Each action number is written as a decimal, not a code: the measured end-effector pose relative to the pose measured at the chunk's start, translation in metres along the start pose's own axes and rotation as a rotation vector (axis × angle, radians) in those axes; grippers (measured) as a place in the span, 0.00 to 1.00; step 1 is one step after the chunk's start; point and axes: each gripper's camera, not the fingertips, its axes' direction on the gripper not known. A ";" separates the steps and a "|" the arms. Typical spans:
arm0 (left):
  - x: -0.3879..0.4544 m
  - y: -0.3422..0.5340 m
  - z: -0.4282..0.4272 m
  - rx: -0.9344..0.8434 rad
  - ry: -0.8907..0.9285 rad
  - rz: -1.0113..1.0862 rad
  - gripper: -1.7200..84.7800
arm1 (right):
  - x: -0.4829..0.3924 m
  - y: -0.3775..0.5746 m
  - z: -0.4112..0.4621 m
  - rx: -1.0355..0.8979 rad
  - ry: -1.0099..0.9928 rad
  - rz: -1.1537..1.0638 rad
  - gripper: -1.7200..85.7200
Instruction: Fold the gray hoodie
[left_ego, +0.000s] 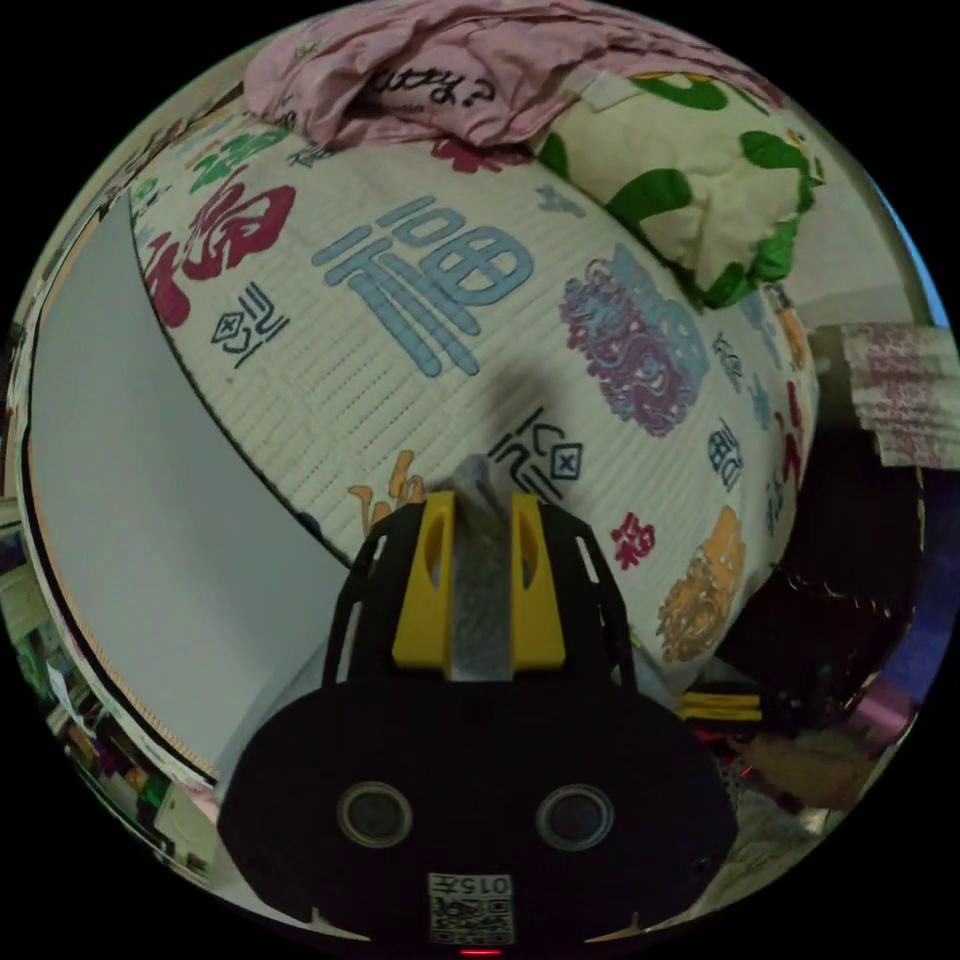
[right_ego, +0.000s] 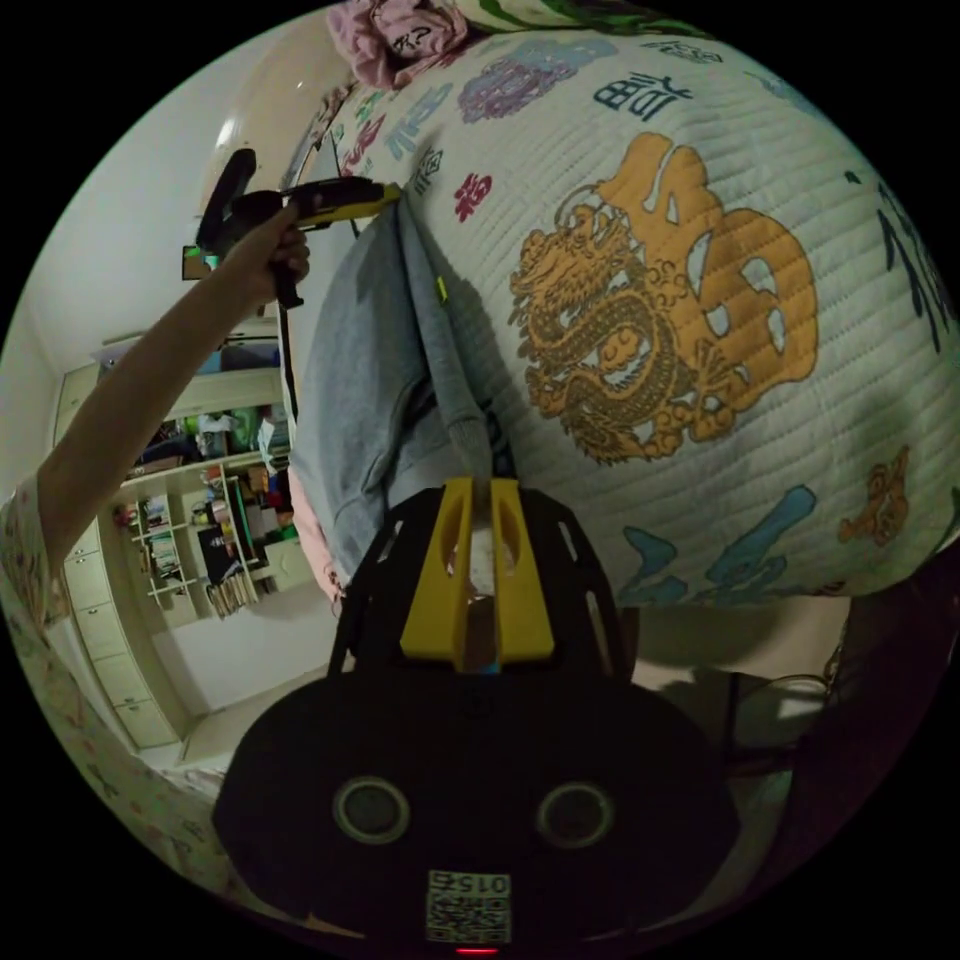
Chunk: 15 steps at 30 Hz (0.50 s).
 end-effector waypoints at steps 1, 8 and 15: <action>-0.004 -0.001 0.001 0.001 -0.017 -0.025 0.07 | 0.000 0.003 -0.001 0.012 -0.003 0.007 0.04; -0.032 0.008 -0.028 0.132 0.071 -0.008 0.03 | -0.005 0.027 -0.038 0.153 0.012 0.019 0.03; -0.086 0.110 -0.129 0.621 0.391 0.057 0.03 | -0.073 0.062 -0.111 0.272 0.161 -0.291 0.03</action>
